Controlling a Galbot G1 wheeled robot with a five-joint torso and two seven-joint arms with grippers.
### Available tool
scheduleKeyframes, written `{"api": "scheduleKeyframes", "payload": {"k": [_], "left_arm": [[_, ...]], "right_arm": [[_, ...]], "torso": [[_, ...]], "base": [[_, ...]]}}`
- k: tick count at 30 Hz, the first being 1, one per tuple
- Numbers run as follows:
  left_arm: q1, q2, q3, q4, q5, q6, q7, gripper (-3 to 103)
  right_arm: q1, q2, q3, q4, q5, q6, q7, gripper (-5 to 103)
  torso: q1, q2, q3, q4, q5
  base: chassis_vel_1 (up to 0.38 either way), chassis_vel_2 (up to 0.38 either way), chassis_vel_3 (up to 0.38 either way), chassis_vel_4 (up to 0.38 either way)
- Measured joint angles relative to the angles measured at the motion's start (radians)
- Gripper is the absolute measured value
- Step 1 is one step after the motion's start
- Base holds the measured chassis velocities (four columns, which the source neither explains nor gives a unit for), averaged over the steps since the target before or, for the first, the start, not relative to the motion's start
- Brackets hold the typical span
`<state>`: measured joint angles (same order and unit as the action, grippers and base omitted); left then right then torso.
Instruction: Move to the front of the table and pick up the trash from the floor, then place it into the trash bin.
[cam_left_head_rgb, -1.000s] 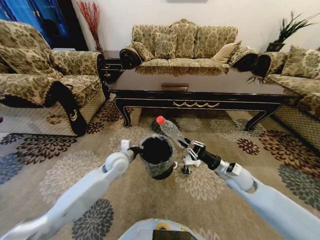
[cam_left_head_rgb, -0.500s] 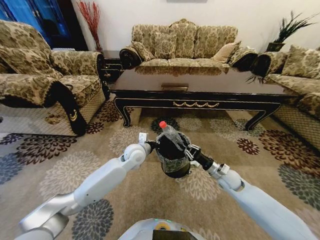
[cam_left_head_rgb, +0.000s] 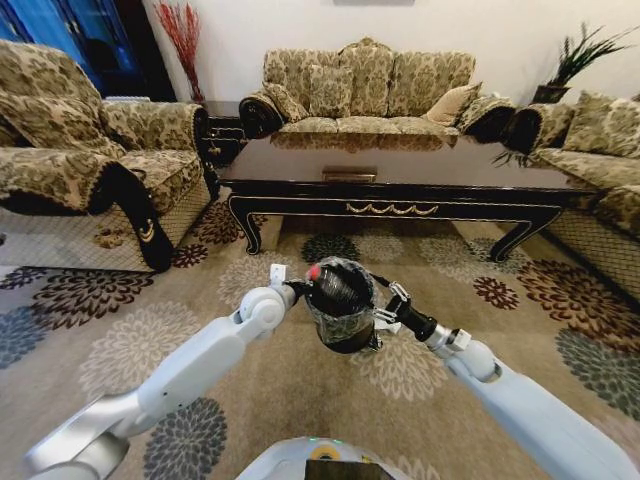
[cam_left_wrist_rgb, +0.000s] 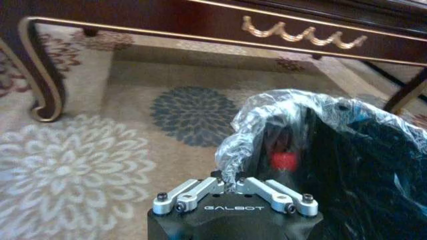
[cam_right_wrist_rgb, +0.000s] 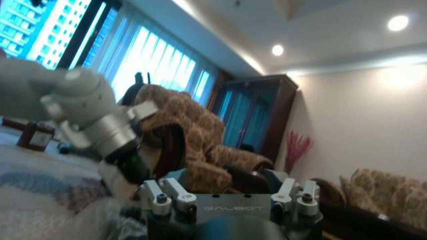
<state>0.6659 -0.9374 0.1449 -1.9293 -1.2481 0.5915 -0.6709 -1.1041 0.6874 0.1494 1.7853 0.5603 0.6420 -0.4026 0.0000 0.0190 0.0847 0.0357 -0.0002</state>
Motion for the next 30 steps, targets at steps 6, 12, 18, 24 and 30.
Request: {"api": "scheduleKeyframes", "payload": {"k": [6, 12, 18, 24, 30], "left_arm": [[0.089, 0.035, -0.118, -0.032, 0.008, 0.008, 0.002, 4], [0.2, 0.173, -0.309, -0.085, -0.01, 0.03, -0.007, 4], [0.227, 0.237, -0.412, -0.116, -0.05, 0.036, -0.01, 4], [0.29, 0.306, -0.565, -0.205, -0.102, 0.038, -0.008, 4], [0.329, 0.319, -0.623, -0.266, -0.123, 0.045, -0.008, 4]], "right_arm": [[-0.064, 0.005, 0.095, 0.033, 0.024, -0.027, 0.032, 95], [-0.141, 0.013, 0.129, -0.023, -0.018, -0.223, 0.277, 100], [-0.119, 0.048, 0.04, -0.088, -0.009, -0.294, 0.39, 100], [0.014, 0.161, -0.2, -0.328, 0.042, -0.308, 0.475, 100], [0.081, 0.189, -0.359, -0.444, 0.042, -0.307, 0.475, 100]], "torso": [[0.0, 0.0, 0.0, 0.0, -0.0003], [0.0, 0.0, 0.0, 0.0001, -0.0003], [0.0, 0.0, 0.0, 0.0003, 0.0003], [0.0, 0.0, 0.0, 0.0004, 0.0002], [0.0, 0.0, 0.0, -0.0002, -0.0002]], "base": [[0.0, 0.0, 0.0, 0.0], [0.0, 0.0, 0.0, 0.0], [0.0, 0.0, 0.0, 0.0], [0.0, 0.0, 0.0, 0.0], [0.0, 0.0, 0.0, 0.0]]}}
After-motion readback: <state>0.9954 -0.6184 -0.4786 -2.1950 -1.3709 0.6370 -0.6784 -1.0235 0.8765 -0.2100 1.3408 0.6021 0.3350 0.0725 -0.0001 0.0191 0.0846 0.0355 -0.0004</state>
